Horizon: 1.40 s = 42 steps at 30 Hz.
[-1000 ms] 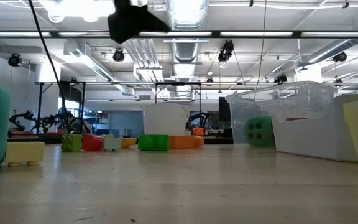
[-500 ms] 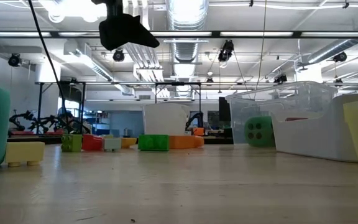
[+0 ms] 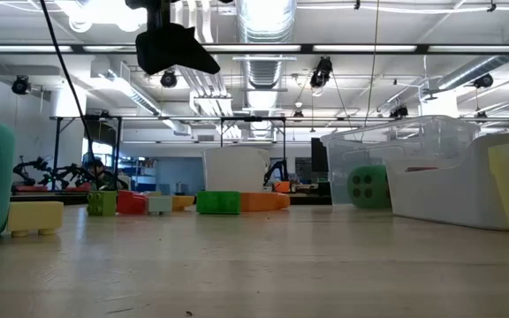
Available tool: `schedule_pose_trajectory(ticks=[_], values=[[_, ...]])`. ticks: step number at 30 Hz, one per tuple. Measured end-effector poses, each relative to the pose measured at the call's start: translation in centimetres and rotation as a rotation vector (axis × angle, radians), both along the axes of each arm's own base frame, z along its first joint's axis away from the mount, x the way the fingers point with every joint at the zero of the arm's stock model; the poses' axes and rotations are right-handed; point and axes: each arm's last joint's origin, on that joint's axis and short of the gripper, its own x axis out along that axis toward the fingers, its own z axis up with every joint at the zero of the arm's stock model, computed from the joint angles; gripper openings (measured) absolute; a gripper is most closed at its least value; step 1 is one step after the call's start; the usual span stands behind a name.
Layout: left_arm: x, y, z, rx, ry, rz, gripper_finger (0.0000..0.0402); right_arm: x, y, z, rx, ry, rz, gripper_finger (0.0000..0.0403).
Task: Pick & Place Toys
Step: Put the red game piece into the yellow bin
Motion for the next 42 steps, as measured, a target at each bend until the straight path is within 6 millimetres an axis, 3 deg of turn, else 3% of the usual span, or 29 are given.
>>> schedule_pose_trajectory(ticks=[7,17,27,42], values=[[-0.1,0.0,-0.1,-0.003,0.011,0.006,0.0363,-0.6,-1.4,-3.0,-0.060,0.064,-0.040,0.0084],[0.0,0.1,-0.1,-0.003,0.011,0.007,0.0364,-0.6,-1.5,-6.7,0.061,0.031,-0.039,0.0084],[0.0,0.1,-0.1,-0.003,0.011,0.007,0.0364,-0.9,-1.7,-7.9,0.094,0.020,-0.045,0.0084],[-0.1,0.1,-0.1,-0.001,0.015,0.007,0.0363,-0.8,-1.6,-8.0,0.106,0.013,-0.054,0.0084]])
